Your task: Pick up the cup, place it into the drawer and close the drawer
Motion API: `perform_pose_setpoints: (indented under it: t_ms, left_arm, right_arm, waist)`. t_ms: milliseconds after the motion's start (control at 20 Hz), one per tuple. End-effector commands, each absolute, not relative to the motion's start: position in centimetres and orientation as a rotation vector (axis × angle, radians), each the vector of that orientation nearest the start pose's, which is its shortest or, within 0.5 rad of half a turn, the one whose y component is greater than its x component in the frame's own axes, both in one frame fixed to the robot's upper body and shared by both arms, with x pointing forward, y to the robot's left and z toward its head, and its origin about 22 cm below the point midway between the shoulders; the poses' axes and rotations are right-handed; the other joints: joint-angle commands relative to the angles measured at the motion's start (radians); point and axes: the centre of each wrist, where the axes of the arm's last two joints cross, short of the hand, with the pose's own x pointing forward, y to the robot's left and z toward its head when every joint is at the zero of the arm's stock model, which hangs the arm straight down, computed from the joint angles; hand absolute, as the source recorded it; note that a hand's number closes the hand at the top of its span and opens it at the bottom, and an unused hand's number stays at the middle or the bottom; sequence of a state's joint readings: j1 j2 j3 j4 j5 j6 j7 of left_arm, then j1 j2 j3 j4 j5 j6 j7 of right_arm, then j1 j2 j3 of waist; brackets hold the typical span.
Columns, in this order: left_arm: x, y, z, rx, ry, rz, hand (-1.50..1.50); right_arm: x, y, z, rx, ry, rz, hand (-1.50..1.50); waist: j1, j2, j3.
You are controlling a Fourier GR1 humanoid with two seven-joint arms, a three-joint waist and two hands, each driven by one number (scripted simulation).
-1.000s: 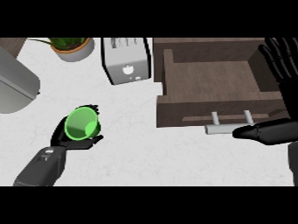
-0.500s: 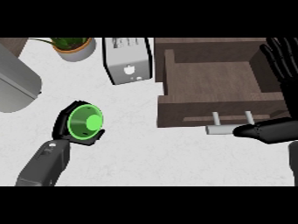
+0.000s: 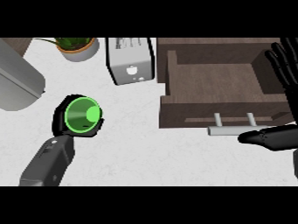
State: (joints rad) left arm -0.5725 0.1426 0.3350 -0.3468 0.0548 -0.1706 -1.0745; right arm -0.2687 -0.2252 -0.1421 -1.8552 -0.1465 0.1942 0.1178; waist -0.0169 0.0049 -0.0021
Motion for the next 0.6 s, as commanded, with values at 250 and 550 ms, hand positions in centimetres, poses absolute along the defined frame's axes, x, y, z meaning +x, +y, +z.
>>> perform_pose_setpoints:
  t_ms: [250, 550]
  left_arm:
    - [38.2, 20.9, -3.2, -0.203, -2.175, 0.042, 1.5]
    - [41.2, 16.8, 4.9, -0.306, -2.182, -0.074, 1.5]
  right_arm:
    - [27.3, -26.3, 13.8, 0.013, -1.986, 0.253, -1.5]
    - [27.2, -27.9, 15.3, -0.004, -1.979, 0.249, -1.5]
  waist:
    - [0.025, -0.01, 0.003]
    - [0.028, -0.014, 0.003]
